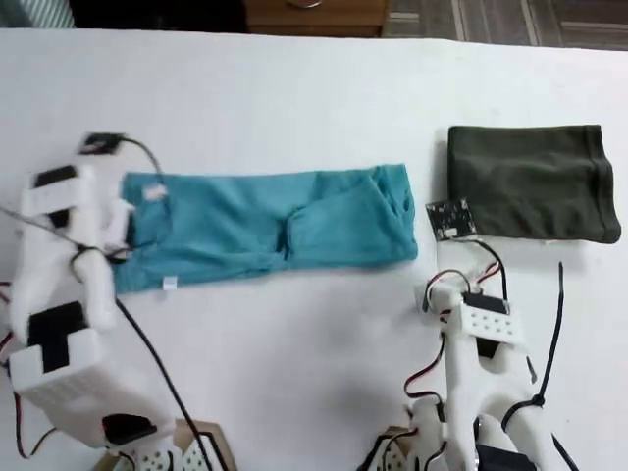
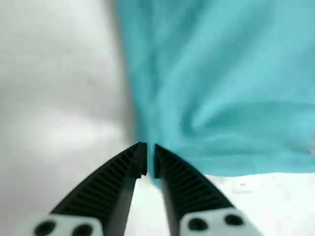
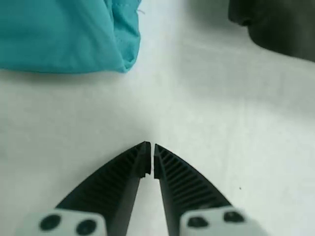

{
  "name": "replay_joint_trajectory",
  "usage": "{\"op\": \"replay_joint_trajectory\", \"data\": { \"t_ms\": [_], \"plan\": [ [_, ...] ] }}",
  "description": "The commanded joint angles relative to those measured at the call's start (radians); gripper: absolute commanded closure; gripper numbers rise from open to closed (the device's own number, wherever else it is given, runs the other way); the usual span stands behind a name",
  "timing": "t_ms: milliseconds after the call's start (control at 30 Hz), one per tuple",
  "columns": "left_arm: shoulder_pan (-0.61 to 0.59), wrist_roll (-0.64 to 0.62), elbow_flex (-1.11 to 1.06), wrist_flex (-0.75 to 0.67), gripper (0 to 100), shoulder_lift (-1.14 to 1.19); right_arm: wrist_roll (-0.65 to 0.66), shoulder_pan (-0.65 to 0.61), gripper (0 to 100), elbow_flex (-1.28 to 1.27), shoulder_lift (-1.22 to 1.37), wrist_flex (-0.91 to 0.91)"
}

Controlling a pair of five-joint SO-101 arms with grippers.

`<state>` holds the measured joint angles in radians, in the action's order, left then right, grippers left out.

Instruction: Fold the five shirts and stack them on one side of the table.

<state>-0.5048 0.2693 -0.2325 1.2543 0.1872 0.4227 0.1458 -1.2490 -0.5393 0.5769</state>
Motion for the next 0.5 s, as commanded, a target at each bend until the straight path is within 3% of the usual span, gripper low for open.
{"op": "replay_joint_trajectory", "data": {
  "t_ms": [0,67,233,467],
  "plan": [
    [-0.061,0.002,0.111,0.054,81,0.025,-0.006,-0.01,97.8,0.0,-0.035,-0.015],
    [-0.072,0.0,0.145,0.072,77,0.081,-0.006,-0.01,97.8,0.0,-0.035,-0.015],
    [-0.066,-0.061,0.217,0.081,80,0.218,-0.006,-0.012,97.8,0.0,-0.035,-0.016],
    [-0.021,-0.132,0.403,0.201,80,0.334,-0.006,-0.054,97.8,-0.002,-0.035,-0.016]
  ]
}}
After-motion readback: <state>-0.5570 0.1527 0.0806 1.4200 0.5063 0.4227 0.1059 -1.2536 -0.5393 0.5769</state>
